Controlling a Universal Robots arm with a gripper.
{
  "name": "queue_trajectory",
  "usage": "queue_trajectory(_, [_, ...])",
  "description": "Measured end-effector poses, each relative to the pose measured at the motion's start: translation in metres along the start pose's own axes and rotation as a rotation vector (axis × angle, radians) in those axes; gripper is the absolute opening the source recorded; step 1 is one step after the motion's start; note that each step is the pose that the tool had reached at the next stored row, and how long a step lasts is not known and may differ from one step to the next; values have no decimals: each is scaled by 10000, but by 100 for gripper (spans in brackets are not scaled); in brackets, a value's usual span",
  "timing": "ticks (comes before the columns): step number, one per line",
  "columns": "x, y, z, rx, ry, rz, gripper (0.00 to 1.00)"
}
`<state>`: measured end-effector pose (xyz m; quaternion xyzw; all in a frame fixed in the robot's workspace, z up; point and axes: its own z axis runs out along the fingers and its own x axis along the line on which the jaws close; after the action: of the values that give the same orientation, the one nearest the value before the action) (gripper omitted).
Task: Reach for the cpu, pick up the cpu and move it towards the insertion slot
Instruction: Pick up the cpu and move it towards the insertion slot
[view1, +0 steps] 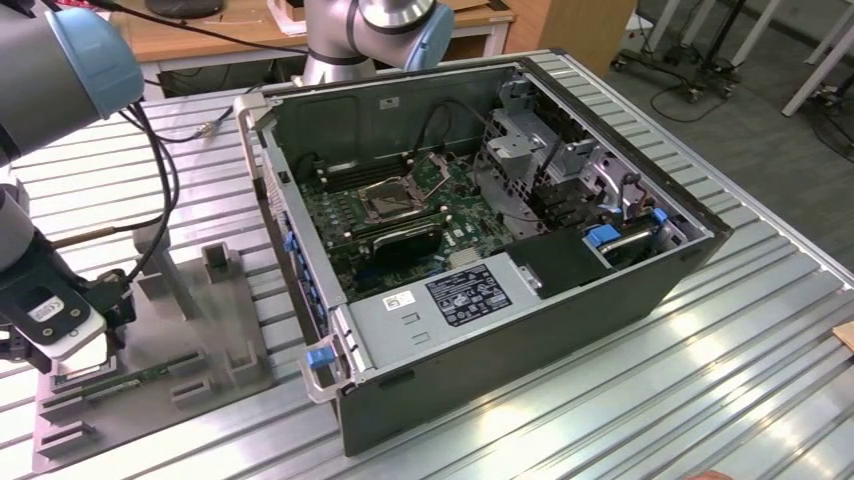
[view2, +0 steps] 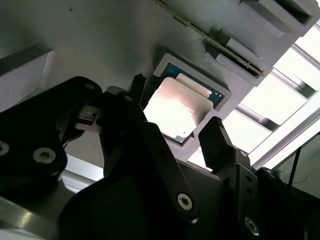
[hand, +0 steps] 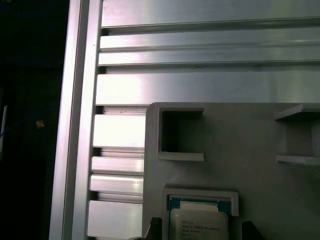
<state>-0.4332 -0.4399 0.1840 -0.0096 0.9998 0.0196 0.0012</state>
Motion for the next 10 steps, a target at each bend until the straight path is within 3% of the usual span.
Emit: queue_trajectory(10, [4, 0, -1, 0, 1, 0, 71])
